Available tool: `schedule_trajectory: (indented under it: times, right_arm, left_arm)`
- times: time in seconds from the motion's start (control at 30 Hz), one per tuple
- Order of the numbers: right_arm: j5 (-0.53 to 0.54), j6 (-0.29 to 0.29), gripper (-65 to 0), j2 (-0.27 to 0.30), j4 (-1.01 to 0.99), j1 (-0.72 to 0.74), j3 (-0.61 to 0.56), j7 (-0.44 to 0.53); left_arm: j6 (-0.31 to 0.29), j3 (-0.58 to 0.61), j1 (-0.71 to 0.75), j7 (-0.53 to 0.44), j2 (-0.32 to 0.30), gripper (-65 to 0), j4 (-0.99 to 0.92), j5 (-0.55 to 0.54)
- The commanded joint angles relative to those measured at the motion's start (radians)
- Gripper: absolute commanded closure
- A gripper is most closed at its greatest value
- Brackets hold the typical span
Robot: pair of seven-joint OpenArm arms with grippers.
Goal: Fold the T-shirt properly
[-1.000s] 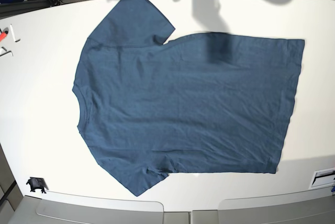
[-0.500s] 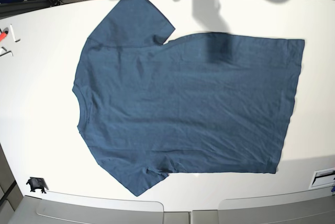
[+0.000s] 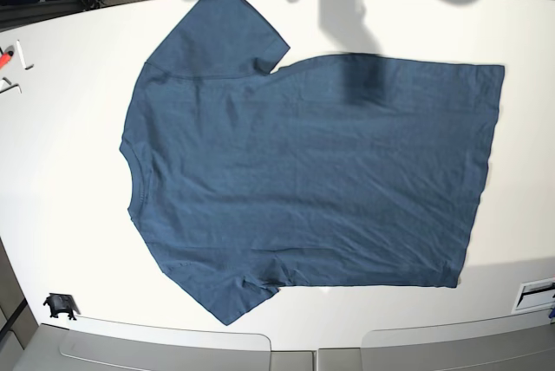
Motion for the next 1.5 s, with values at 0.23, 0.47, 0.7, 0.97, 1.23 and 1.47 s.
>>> schedule_trajectory:
  times: [0.23,0.47,0.7,0.97,1.23,1.47]
  right_arm:
    - [0.018,0.002,-1.7,0.005,0.101,-0.016,0.067,0.051]
    - [0.325,0.005,-0.3,-0.085,0.108,0.034,0.343,0.076]
    - [0.778,0.152,0.0,-0.211,0.107,0.14,0.637,-0.05]
    - [0.925,0.188,0.0,-0.218,0.057,0.161,0.784,-0.068]
    - [1.08,0.264,0.0,-0.22,-0.239,0.275,0.919,-0.14]
    - [1.189,0.435,0.0,-0.22,-0.389,0.294,0.921,-0.193]
  left_arm:
    - [-0.163,-0.263,0.019,-0.059,-0.006,0.0,0.079,-0.311]
    - [-0.25,-0.398,0.014,-0.113,-0.005,0.0,0.081,-0.497]
    - [-0.249,-0.399,-0.018,-0.123,-0.002,0.0,0.081,-0.505]
    - [-0.25,-0.399,-0.084,-0.097,0.033,0.0,0.081,-0.505]
    - [-0.249,-0.399,-0.082,-0.095,0.033,0.0,0.081,-0.505]
    - [-0.249,-0.399,-0.082,-0.096,0.033,0.0,0.081,-0.505]
